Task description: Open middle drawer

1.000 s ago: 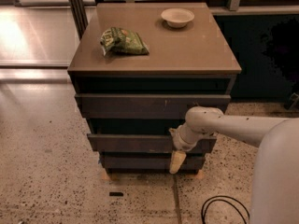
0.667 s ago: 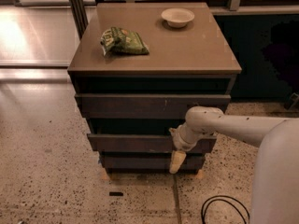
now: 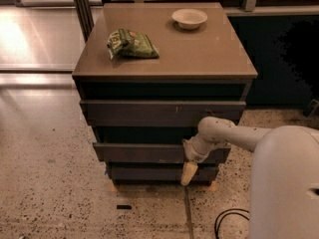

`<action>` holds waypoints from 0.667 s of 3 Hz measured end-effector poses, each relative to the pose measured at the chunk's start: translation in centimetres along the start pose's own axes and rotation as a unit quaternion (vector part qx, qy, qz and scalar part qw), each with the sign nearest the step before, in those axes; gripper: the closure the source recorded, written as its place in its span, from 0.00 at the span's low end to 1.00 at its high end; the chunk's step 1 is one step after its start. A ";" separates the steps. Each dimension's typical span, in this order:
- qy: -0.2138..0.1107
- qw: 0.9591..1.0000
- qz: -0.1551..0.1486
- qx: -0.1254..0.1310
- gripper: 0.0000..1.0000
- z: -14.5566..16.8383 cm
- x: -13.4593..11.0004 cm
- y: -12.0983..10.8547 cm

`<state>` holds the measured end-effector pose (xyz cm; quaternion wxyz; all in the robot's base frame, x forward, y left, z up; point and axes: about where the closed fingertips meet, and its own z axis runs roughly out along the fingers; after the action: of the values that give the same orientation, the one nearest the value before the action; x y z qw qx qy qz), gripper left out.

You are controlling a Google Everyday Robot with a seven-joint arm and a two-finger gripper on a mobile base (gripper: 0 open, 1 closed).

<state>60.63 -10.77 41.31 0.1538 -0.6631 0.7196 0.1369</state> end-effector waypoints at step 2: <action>-0.008 1.000 0.006 -0.010 0.00 0.2 0.3 0.9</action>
Offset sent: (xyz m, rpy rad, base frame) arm -0.0495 -0.0043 0.0025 0.0542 0.0389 0.0126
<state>59.72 -10.95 41.02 0.1520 -0.6589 0.7212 0.1502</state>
